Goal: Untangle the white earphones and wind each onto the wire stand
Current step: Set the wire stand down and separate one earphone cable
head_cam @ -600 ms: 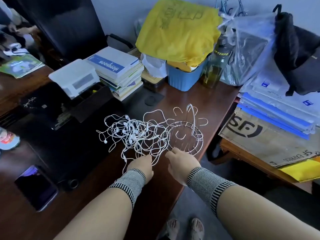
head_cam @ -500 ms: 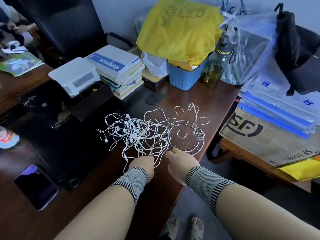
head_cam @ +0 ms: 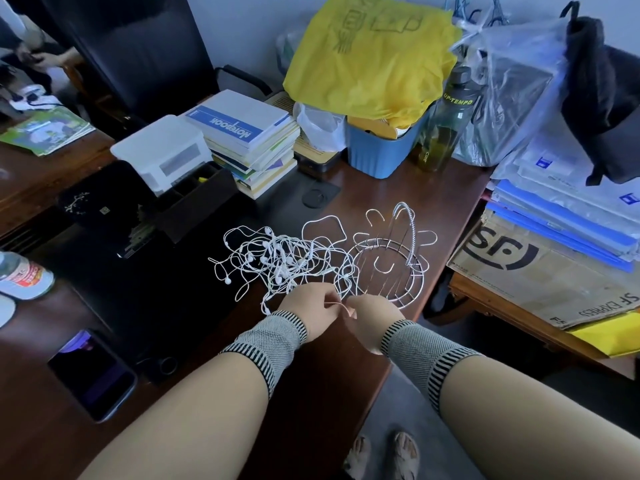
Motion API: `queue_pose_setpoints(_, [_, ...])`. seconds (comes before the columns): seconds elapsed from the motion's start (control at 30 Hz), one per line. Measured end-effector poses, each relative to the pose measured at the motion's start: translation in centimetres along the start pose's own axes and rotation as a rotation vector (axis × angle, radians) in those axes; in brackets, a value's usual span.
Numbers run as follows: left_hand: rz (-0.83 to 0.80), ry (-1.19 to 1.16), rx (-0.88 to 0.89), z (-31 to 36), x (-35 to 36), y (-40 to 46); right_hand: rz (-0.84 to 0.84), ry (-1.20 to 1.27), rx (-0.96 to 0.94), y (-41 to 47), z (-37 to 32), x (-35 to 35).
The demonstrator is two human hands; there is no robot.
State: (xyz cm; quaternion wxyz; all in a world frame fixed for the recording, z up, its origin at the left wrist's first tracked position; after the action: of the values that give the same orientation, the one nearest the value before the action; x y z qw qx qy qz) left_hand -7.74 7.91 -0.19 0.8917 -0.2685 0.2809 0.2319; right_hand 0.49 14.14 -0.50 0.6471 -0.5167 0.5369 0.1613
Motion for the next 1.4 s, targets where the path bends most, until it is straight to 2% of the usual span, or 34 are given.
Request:
queue_pose_setpoints(0.17, [0.075, 0.008, -0.068, -1.4, -1.6, 0.5, 0.066, 0.157, 0.095, -0.4, 1.7, -0.7])
queue_pose_setpoints(0.33, [0.185, -0.123, -0.203, -3.8, -3.7, 0.7, 0.143, 0.290, 0.196, -0.9, 4.4, -1.1])
queue_pose_setpoints(0.57, [0.366, -0.200, -0.218, -4.1, -7.3, 1.1, 0.251, 0.388, 0.273, -1.2, 6.4, -2.0])
queue_pose_setpoints(0.83, [0.346, -0.495, -0.303, -5.6, -6.6, 0.8, 0.230, 0.427, 0.287, -1.3, 6.9, -1.4])
queue_pose_setpoints(1.0, [0.383, -0.391, -0.275, -5.0, -6.9, 1.2, 0.285, 0.511, 0.319, -1.4, 7.8, -1.5])
queue_pose_setpoints(1.1, [0.364, -0.359, -0.257, -5.1, -7.0, 1.5, 0.208, 0.530, 0.289, -1.2, 7.8, -0.7])
queue_pose_setpoints(1.2, [0.105, -0.407, -0.288, -5.5, -4.7, 1.7, -0.005, 0.487, 0.223, -1.3, 6.6, 1.4])
queue_pose_setpoints(1.27, [-0.050, -0.333, -0.282, -5.7, -3.4, 1.3, -0.091, 0.460, 0.197, -1.6, 5.6, 2.5])
queue_pose_setpoints(1.33, [-0.001, -0.278, -0.283, -6.6, -3.8, 0.8, -0.109, 0.474, 0.179, -1.6, 4.6, 2.8])
queue_pose_setpoints(1.4, [0.157, -0.283, -0.320, -8.3, -5.2, 0.5, -0.090, 0.491, 0.164, -1.2, 3.6, 2.6])
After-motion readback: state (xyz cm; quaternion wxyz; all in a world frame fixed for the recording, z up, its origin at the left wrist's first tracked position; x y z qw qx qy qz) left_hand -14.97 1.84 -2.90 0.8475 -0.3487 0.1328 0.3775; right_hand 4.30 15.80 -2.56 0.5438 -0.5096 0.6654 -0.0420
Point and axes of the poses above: each hand's wrist, its own y-axis towards the middle knuckle, its own x-axis out of the palm, z = x × y, the point moved 10 cm from there along y, towards the middle knuckle, and after that the axes turned 13 degrees about -y, right-handed, at the moved point
